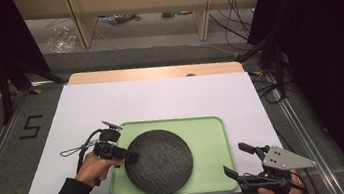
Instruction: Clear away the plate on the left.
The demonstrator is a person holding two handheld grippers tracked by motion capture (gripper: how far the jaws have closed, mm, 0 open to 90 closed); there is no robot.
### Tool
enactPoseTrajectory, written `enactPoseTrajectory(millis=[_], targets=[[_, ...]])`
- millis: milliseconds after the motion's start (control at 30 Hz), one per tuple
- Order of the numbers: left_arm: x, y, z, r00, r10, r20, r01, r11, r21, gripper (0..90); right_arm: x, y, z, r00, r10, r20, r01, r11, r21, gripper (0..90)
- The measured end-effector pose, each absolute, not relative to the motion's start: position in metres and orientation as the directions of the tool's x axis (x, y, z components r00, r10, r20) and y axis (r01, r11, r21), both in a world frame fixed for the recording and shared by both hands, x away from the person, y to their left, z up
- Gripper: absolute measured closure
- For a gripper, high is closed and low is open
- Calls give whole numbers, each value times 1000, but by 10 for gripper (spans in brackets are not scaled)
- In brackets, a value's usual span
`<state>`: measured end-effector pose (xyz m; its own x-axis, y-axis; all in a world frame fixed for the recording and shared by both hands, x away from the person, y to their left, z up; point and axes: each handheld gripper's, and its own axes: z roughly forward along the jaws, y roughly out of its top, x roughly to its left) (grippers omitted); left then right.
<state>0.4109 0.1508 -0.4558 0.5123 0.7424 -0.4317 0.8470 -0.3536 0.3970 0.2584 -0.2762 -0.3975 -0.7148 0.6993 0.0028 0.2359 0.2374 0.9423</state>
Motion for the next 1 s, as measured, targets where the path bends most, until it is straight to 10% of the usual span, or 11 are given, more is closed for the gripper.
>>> enactPoseTrajectory(millis=[1000], targets=[[412,107,-459,552,761,-341,811,-395,431,569,259,-277,-397,-714,700,-17,232,260,937,184]])
